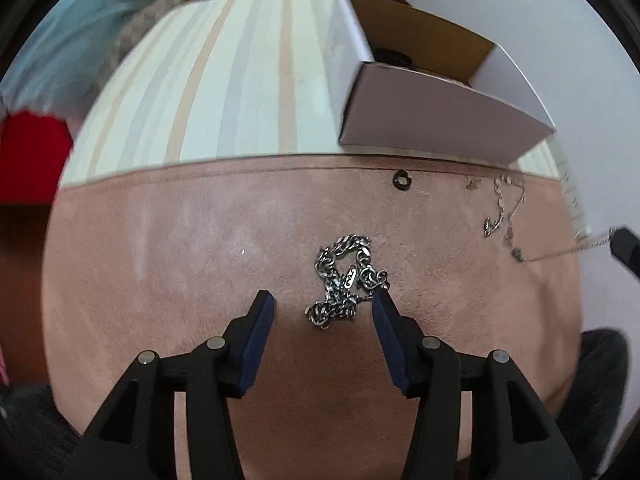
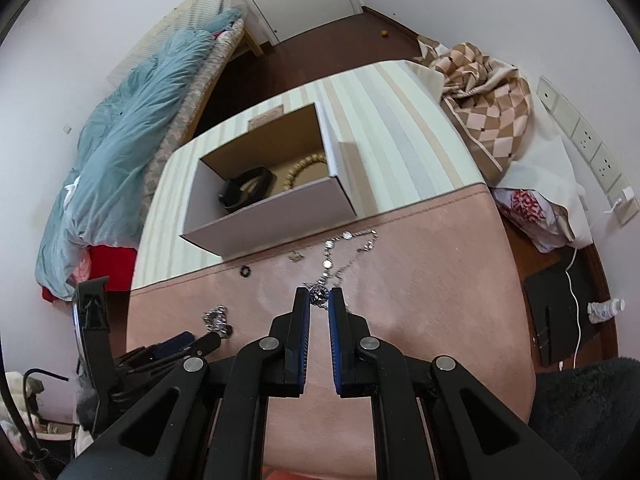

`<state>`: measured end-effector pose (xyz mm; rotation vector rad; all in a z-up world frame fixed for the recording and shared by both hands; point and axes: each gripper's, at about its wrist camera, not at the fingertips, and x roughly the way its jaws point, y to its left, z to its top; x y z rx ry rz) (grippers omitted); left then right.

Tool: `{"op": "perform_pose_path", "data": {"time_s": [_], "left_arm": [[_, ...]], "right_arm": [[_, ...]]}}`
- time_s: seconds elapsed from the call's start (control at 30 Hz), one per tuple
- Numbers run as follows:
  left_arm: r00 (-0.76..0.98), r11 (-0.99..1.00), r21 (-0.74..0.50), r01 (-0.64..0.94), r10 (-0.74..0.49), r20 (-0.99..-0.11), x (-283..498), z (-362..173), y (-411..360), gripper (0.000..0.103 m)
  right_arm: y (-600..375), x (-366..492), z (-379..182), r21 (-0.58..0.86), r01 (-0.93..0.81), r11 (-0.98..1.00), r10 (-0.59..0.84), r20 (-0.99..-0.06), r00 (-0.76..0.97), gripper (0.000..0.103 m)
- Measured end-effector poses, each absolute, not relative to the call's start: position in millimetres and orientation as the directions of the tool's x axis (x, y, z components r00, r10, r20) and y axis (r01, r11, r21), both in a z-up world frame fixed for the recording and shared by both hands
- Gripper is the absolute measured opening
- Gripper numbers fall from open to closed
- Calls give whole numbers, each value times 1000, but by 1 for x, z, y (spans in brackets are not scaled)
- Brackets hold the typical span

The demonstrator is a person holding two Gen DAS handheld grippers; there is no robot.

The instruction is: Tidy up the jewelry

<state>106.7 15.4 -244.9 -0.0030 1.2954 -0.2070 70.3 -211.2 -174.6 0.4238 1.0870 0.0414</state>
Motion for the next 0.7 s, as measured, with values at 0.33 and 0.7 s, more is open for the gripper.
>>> {"op": "perform_pose_path", "data": {"time_s": [0.33, 0.7], "left_arm": [[302, 974, -79, 211, -142, -943, 102, -239, 4, 10], [358, 948, -213, 235, -288, -888, 106, -165, 22, 9]], "right_arm": [[-212, 73, -183, 345, 178, 921, 229, -853, 469, 10], [-208, 84, -146, 412, 136, 901, 284, -797, 533, 10]]}}
